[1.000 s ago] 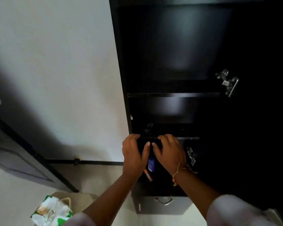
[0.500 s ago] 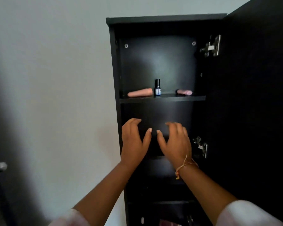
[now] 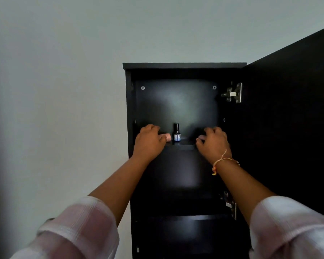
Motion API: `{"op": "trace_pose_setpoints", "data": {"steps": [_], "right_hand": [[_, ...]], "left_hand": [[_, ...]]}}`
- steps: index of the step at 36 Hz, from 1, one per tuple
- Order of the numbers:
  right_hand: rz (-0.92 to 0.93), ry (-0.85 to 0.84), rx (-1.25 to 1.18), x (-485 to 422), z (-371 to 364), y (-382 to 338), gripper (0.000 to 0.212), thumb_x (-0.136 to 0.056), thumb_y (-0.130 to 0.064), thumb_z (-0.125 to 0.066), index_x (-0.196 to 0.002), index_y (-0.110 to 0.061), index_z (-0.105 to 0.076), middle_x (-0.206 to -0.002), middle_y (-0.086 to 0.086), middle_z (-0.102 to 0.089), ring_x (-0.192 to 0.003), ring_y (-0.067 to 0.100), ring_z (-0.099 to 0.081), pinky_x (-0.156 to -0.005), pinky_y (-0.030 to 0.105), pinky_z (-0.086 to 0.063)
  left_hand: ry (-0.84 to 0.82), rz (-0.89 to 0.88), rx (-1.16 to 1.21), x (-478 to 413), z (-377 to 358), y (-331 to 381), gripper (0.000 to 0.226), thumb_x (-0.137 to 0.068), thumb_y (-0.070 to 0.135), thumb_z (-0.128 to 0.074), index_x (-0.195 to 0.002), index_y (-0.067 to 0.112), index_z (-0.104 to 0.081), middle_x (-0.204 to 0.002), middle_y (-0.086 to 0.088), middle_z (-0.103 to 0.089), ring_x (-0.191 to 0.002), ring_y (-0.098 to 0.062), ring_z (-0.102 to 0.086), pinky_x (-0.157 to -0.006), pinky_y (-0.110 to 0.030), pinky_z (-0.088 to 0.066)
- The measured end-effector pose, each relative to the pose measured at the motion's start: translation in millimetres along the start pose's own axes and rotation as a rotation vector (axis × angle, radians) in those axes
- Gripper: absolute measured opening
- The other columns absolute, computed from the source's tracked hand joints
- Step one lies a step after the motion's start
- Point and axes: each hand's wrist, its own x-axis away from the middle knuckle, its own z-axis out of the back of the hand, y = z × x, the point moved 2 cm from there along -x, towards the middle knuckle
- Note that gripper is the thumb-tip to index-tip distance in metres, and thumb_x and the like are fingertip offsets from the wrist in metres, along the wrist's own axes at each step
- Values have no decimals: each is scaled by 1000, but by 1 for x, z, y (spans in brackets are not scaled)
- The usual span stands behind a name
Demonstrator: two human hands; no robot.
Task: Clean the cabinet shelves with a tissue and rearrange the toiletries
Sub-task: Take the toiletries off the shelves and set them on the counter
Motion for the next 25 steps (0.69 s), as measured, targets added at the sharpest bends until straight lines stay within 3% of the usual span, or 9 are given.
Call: {"op": "trace_pose_setpoints", "data": {"steps": [6,12,17,25], "right_hand": [[-88,-108,-7,-21,5,3,37,-87,-33,-58,-116,-12,-66,-117,21,-61,-111,41,-56,-93,39,-50],[-151,-235,-33,-33,5,5,30,-88,-36,-57,-103,-14,-70,-112,17,-68,-103,38,-64,-87,38,-54],[-165,-219,-43,-37,5,9,31,-87,-39,-65,-103,-13,-71,-109,18,-68,-101,37,-65,-85,38,-55],[-178,-118,-119,-29,11,2,19,-80,-30,-67,-90,-15,-73,-96,17,-70,-90,38,-67,-78,34,-57]], "left_hand": [[-242,97,-40,-21,-9,-9,52,-90,43,-54,-134,15,-53,-131,-10,-55,-118,-31,-51,-97,-43,-47],[-297,132,8,-28,-11,-12,36,-87,44,-56,-114,22,-67,-113,-7,-67,-104,-29,-60,-91,-41,-50],[-358,135,-24,-31,-12,-17,36,-87,44,-56,-121,32,-61,-120,-3,-64,-112,-28,-57,-97,-41,-42],[-385,133,37,-32,-2,-16,32,-88,36,-63,-116,21,-66,-112,-6,-66,-103,-26,-61,-94,-42,-50]]}}
